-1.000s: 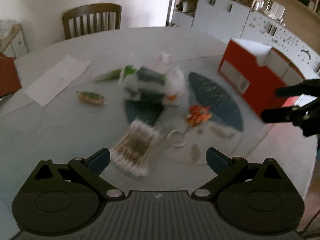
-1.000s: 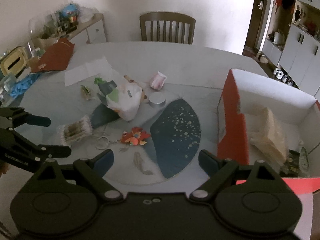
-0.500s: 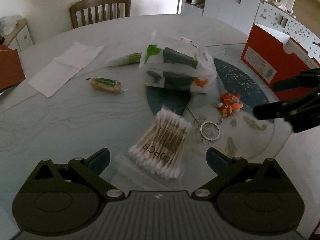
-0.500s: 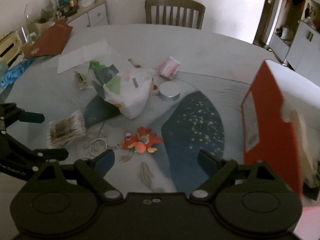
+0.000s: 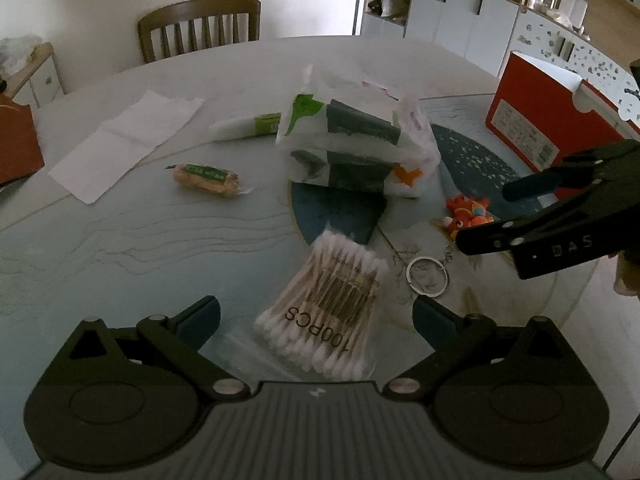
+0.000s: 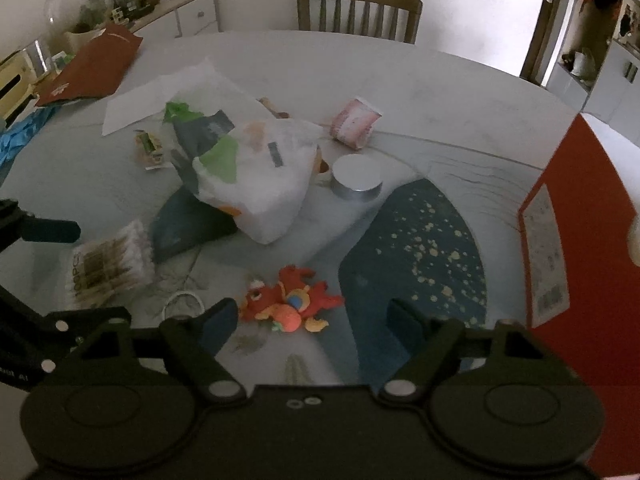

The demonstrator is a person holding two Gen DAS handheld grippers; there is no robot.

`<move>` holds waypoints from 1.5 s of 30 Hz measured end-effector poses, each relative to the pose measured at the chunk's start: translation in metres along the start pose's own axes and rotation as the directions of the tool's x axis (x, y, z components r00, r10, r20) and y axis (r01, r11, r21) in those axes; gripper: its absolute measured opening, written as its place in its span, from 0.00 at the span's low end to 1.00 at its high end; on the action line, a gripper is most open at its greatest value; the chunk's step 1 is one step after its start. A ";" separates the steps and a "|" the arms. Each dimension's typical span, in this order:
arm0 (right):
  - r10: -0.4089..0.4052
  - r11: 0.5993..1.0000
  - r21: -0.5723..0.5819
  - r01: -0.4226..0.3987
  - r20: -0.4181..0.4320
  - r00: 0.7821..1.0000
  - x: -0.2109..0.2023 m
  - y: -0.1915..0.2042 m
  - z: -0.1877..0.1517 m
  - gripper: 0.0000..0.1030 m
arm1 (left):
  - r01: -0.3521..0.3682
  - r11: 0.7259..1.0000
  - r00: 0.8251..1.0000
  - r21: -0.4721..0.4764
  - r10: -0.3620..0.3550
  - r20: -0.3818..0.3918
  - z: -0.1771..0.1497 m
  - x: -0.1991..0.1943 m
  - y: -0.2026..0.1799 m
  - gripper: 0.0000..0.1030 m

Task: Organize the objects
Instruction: 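Move both grippers back to the table toward the cotton swab pack, then grasp the cotton swab pack with the left gripper while the right grasps the orange plush keychain, then carry the cotton swab pack and orange plush keychain into the red shoebox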

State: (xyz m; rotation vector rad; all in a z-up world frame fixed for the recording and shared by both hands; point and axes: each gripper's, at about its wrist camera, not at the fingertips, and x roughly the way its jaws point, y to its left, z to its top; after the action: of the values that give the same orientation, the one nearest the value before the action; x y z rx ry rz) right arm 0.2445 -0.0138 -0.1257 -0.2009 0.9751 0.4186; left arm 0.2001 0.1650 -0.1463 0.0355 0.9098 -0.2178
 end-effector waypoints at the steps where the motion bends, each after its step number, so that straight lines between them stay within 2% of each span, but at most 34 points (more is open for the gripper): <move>1: 0.004 1.000 -0.003 -0.004 -0.002 1.000 0.001 0.001 0.000 0.74 | 0.003 1.000 1.000 -0.001 -0.003 -0.002 0.000 0.000 0.000 0.99; 5: 0.011 1.000 -0.019 -0.011 0.000 1.000 0.004 0.004 0.000 0.72 | -0.005 1.000 1.000 0.001 0.005 -0.005 0.000 0.001 -0.001 0.97; 8: 0.017 0.999 -0.034 -0.016 0.004 1.000 0.005 0.005 0.001 0.68 | -0.017 1.000 1.000 0.014 0.017 -0.005 0.001 0.001 -0.003 0.90; 10: 0.023 0.999 -0.039 -0.022 0.007 1.000 0.005 0.006 0.002 0.60 | -0.021 0.999 1.000 0.028 0.021 -0.003 0.001 0.001 -0.005 0.81; 16: 0.027 0.999 -0.043 -0.027 0.011 1.000 0.001 0.008 0.000 0.58 | -0.024 0.998 1.000 0.057 0.024 0.004 0.002 -0.003 -0.009 0.57; 20: 0.027 1.000 -0.014 -0.027 0.009 1.000 -0.004 0.004 -0.003 0.58 | -0.019 0.999 1.000 0.051 0.019 0.004 0.003 -0.004 -0.011 0.45; 24: 0.030 0.999 0.013 -0.030 0.021 0.999 -0.017 0.000 -0.009 0.58 | -0.029 0.999 1.000 0.040 0.029 -0.004 0.003 -0.007 -0.015 0.39; 32: 0.046 0.998 0.036 -0.049 0.071 0.996 -0.061 -0.008 -0.016 0.58 | 0.017 1.000 1.000 -0.024 -0.017 0.002 0.004 -0.023 -0.027 0.36; 45: 0.026 0.997 0.064 -0.035 0.138 0.990 -0.132 -0.034 -0.026 0.58 | 0.067 0.997 0.998 -0.022 -0.067 0.001 0.029 -0.059 -0.080 0.36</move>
State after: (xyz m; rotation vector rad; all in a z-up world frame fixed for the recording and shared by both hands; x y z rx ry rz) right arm 0.1747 -0.0871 -0.0309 -0.0964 0.8565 0.4219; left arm 0.1718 0.0937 -0.0767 -0.0157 0.9141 -0.2701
